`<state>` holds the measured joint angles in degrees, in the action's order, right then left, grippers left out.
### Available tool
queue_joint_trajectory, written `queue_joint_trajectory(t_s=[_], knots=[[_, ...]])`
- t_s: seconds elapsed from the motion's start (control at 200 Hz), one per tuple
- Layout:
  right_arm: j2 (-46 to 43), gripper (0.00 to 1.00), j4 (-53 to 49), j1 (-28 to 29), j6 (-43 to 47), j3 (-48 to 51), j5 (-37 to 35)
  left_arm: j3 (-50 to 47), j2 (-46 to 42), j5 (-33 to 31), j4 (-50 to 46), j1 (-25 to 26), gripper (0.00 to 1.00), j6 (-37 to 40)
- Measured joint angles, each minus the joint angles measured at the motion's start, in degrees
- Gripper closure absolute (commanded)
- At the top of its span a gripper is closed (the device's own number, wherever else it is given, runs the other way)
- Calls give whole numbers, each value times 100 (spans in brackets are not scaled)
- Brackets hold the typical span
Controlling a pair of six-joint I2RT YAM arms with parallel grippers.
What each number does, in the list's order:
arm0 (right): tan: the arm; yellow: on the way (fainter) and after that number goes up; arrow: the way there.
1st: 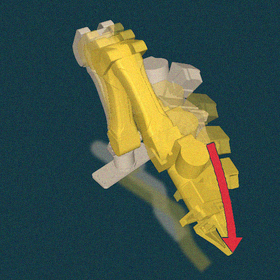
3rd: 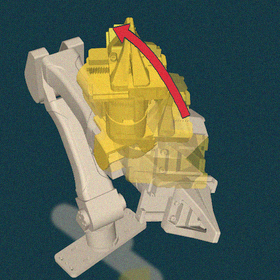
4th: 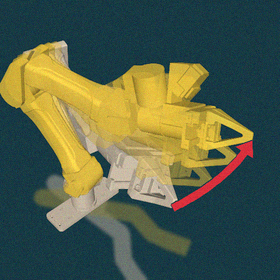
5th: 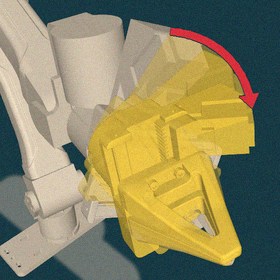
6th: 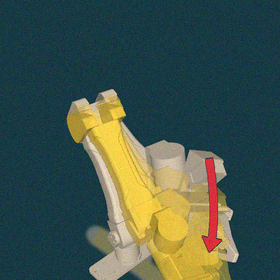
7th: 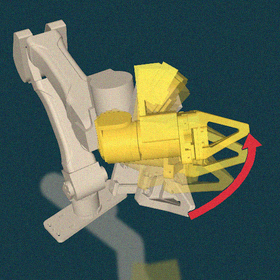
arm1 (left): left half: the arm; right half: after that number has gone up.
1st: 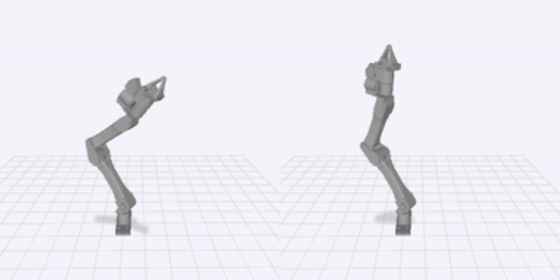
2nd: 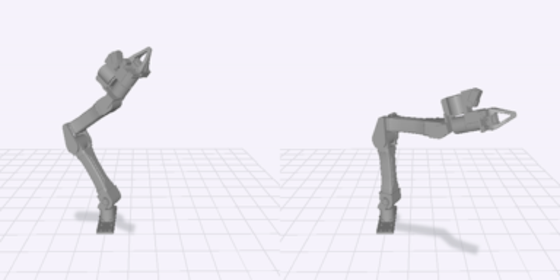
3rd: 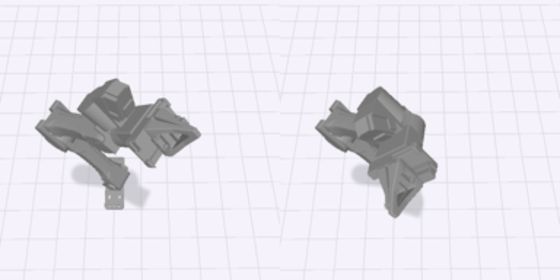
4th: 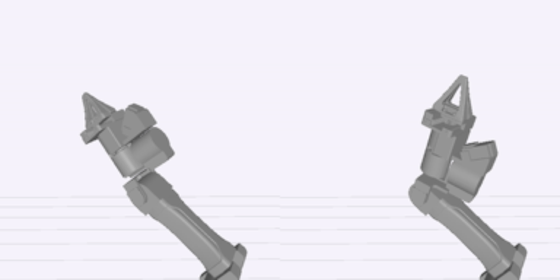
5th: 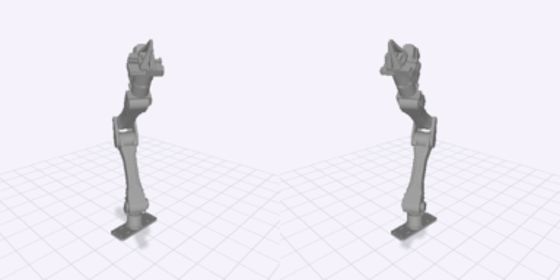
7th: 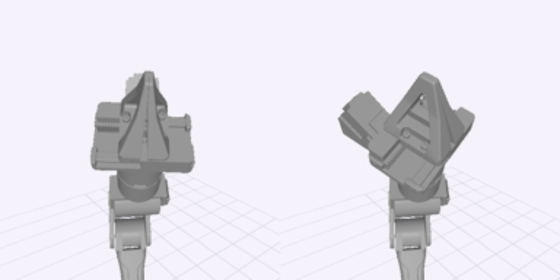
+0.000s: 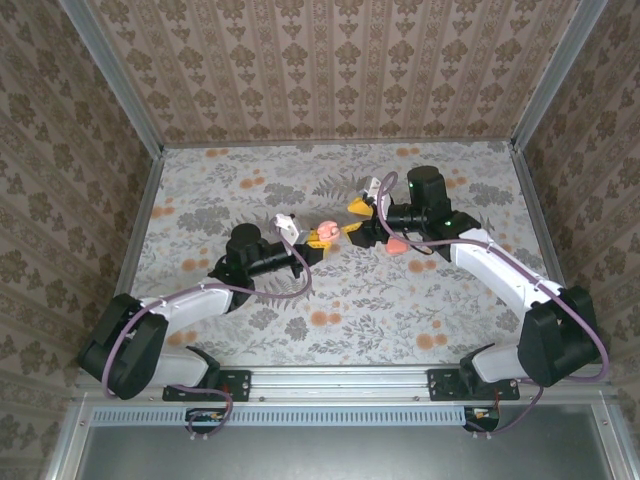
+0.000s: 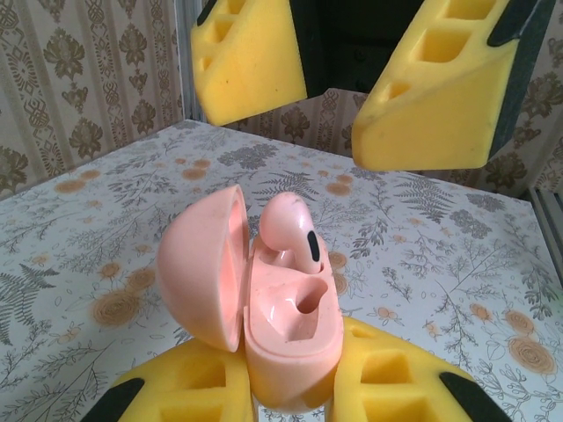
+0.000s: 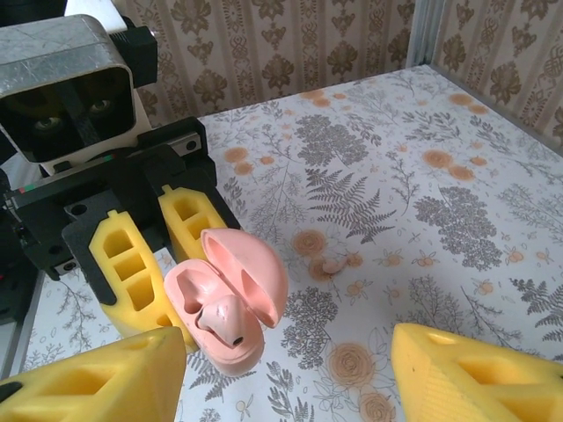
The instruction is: Insert the wireless bluetooth earbuds into the charging case
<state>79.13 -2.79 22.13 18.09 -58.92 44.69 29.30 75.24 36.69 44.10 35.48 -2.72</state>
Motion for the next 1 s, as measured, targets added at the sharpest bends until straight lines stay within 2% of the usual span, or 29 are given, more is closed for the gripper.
queue_joint_trajectory(t_s=[1.0], knots=[[542,38,-33,0,-7,-321,133,-7,-129,0,-68,0,89,70]])
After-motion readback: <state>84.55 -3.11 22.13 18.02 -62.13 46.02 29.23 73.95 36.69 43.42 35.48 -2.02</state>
